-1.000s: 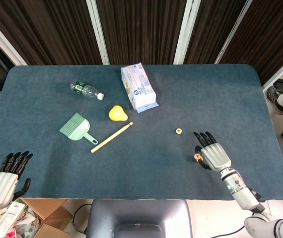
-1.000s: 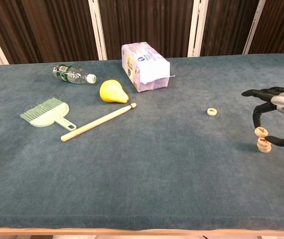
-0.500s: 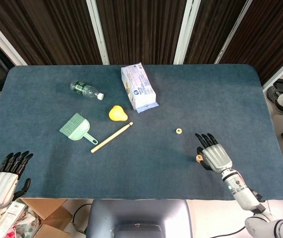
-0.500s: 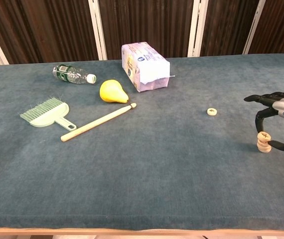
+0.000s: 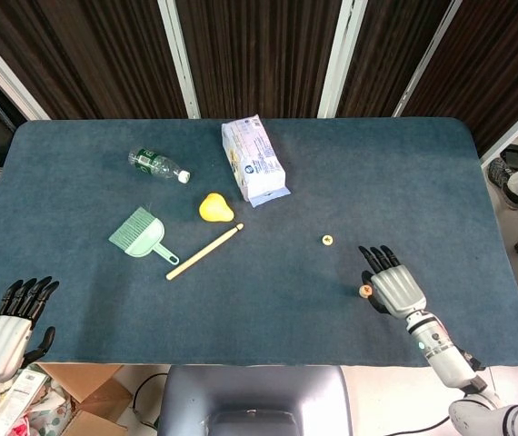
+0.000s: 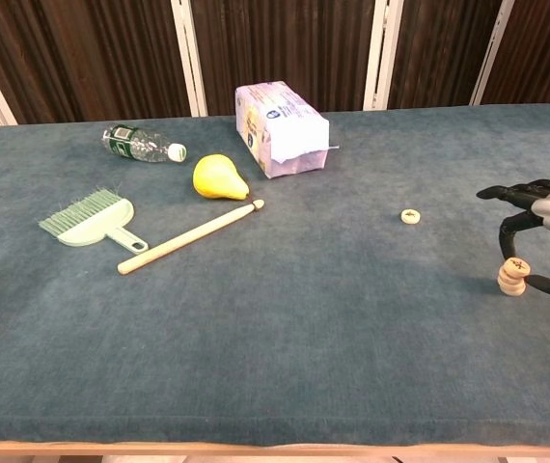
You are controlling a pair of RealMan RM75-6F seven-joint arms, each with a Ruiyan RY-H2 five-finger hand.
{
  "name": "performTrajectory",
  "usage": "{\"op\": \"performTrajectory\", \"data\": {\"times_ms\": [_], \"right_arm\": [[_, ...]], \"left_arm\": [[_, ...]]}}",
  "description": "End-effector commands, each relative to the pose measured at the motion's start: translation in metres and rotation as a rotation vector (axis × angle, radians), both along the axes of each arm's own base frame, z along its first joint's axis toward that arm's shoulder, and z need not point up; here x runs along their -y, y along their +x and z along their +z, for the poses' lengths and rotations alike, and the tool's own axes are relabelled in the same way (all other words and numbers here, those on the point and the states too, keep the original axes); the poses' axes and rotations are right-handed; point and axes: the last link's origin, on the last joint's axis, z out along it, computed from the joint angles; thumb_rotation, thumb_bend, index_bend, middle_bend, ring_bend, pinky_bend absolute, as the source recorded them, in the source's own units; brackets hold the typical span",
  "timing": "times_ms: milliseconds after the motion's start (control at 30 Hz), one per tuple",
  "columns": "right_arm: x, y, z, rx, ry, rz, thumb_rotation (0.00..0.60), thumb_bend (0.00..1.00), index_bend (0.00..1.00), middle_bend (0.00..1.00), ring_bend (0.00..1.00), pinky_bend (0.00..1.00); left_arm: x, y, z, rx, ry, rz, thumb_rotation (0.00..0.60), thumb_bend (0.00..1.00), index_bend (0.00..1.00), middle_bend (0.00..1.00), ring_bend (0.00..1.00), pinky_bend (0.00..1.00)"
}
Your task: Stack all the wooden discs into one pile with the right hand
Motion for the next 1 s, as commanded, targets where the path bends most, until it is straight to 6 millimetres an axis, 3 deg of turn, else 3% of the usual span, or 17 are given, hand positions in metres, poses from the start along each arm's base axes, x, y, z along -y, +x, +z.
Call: {"op": "performTrajectory", "data": {"times_ms": [33,300,533,733,833,1000], "right_arm": [[-0.001,-0.001,0.0,-0.003,0.005,-0.007,0.6,0.5,0.52,0.09,0.0,0.07],[-0.004,-0.002,0.003,0.004,0.005,-0.014,0.6,0.5,0.43,0.08,0.0,0.07],[0.008,0.0,0.027,0.092,-0.077,-0.043,0.6,0.46,0.39,0.06,0.0,0.07],[0.049,0.018,0.042,0.179,-0.151,-0.065,0.6,0.46,0.41,0.06,0.0,0.07],[0.076,0.031,0.033,0.167,-0.147,-0.074,0.6,0.44,0.43,0.06,0.0,0.07],[0.106,0.054,0.009,0.123,-0.129,-0.069,0.6,0.43,0.45,0.06,0.0,0.07]], "left_arm": [[0.0,0.0,0.0,0.0,0.001,0.001,0.6,0.5,0.0,0.04,0.01,0.04],[0.0,0.001,0.0,0.002,0.001,-0.002,0.6,0.5,0.0,0.04,0.01,0.04],[0.0,0.0,0.001,0.003,0.002,-0.001,0.6,0.5,0.0,0.04,0.01,0.04],[0.0,0.001,-0.001,0.0,-0.003,-0.005,0.6,0.5,0.0,0.04,0.01,0.04],[0.0,0.001,-0.002,-0.003,-0.006,-0.004,0.6,0.5,0.0,0.04,0.01,0.04],[-0.001,0.002,-0.003,-0.009,-0.003,-0.006,0.6,0.5,0.0,0.04,0.01,0.04]]}}
